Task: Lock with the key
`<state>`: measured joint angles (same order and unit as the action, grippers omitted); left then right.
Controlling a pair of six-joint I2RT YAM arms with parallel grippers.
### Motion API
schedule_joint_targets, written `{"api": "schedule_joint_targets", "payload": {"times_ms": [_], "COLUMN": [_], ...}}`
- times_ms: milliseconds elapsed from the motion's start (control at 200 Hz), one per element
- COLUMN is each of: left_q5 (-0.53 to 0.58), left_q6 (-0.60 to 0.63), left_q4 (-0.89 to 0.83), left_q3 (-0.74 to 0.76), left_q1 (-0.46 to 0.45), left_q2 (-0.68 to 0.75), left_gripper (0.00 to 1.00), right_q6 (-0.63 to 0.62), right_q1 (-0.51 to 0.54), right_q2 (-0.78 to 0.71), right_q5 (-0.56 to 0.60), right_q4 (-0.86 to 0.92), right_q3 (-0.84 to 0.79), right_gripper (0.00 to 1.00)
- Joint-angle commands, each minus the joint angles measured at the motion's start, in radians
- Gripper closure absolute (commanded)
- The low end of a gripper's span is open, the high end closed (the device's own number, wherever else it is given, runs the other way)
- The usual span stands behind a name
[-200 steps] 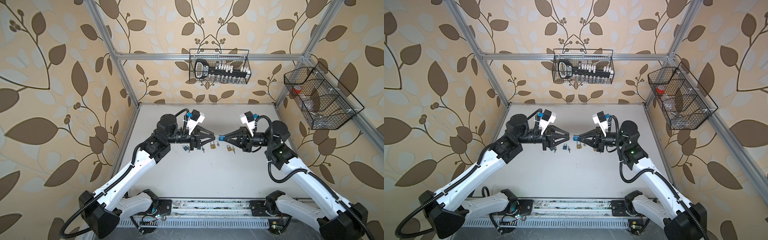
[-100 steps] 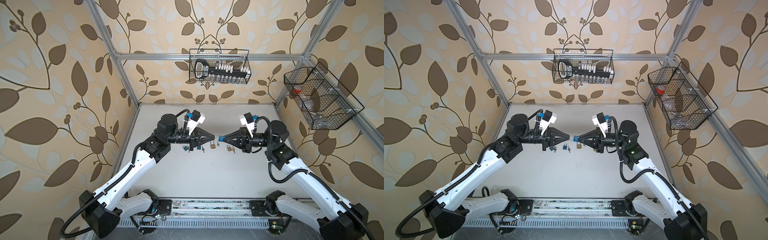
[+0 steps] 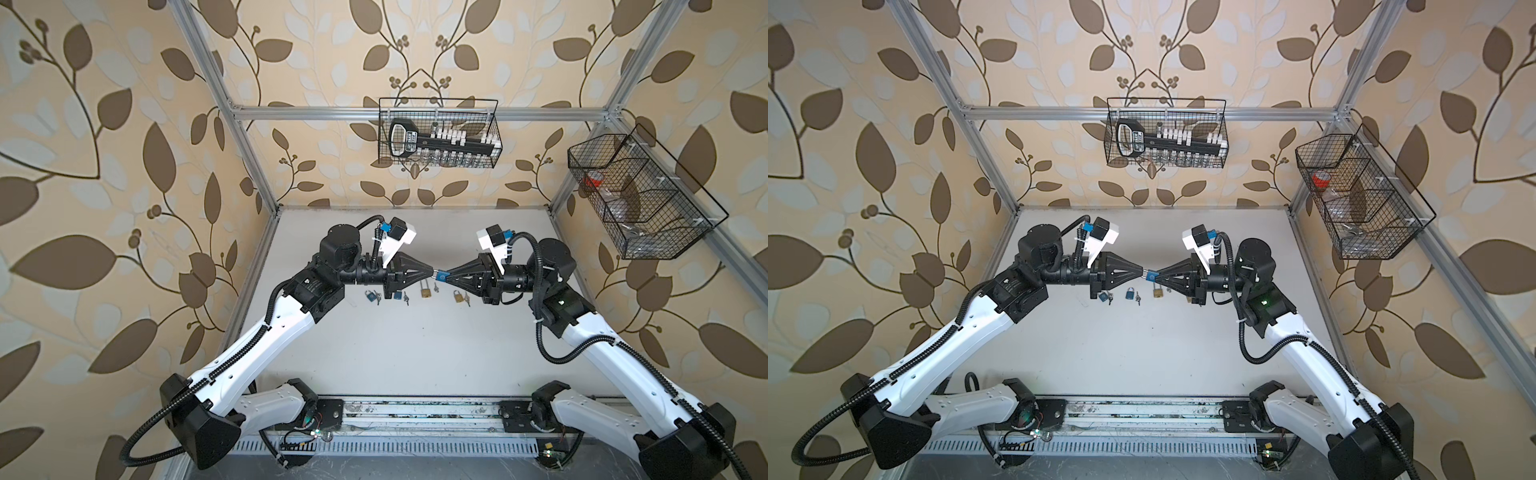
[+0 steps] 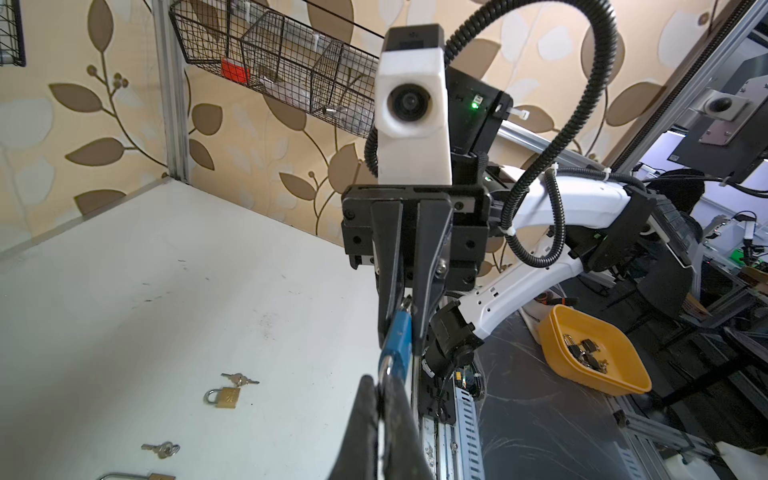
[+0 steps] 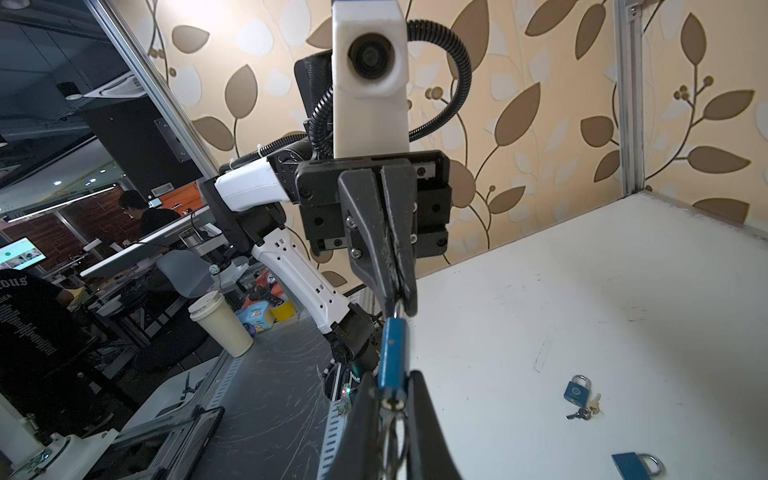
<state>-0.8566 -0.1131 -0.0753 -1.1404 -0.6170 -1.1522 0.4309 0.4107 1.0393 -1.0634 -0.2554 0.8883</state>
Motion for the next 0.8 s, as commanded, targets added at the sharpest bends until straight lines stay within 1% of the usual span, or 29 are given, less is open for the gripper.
{"api": "schedule_joint_targets", "payload": {"times_ms": [0, 60, 115, 210, 290, 340, 380, 491, 666, 746, 796], "left_q5": [-0.045, -0.003, 0.030, 0.006, -0.035, -0.035, -0.035, -0.037, -0.086, -0.109, -0.109], "left_q6": [-0.021, -0.032, -0.065, -0.152, -0.201, -0.223, -0.254, -0.281, -0.314, -0.317, -0.317], "left_q4": [0.088, 0.102, 0.144, 0.223, 0.242, 0.269, 0.311, 0.357, 0.407, 0.408, 0.407], "left_q3": [0.017, 0.043, 0.070, 0.083, 0.057, 0.057, 0.067, 0.082, 0.104, 0.102, 0.101], "left_q1": [-0.101, -0.094, -0.067, 0.006, 0.035, 0.034, 0.034, 0.034, 0.034, 0.032, 0.031], "left_q2": [-0.051, -0.023, 0.010, 0.043, 0.040, 0.044, 0.049, 0.057, 0.050, 0.046, 0.046], "left_gripper": [1.00, 1.00, 1.00, 1.00, 0.67, 0.54, 0.48, 0.48, 0.48, 0.51, 0.56], "right_q6": [0.030, 0.019, -0.006, -0.034, -0.006, 0.020, 0.035, 0.051, 0.058, 0.070, 0.082], "right_q1": [0.065, 0.062, 0.060, 0.061, 0.061, 0.060, 0.060, 0.061, 0.060, 0.061, 0.061], "right_q2": [0.014, -0.003, -0.021, -0.039, -0.048, -0.054, -0.058, -0.069, -0.088, -0.094, -0.096], "right_q5": [0.044, 0.064, 0.085, 0.095, 0.080, 0.070, 0.063, 0.059, 0.096, 0.114, 0.120], "right_q4": [-0.124, -0.117, -0.090, -0.050, -0.085, -0.125, -0.150, -0.178, -0.200, -0.223, -0.247], "right_q3": [0.014, 0.010, 0.007, -0.004, -0.025, -0.039, -0.047, -0.058, -0.070, -0.078, -0.088], "right_gripper": [1.00, 1.00, 1.00, 1.00, 1.00, 1.00, 1.00, 1.00, 1.00, 1.00, 1.00]}}
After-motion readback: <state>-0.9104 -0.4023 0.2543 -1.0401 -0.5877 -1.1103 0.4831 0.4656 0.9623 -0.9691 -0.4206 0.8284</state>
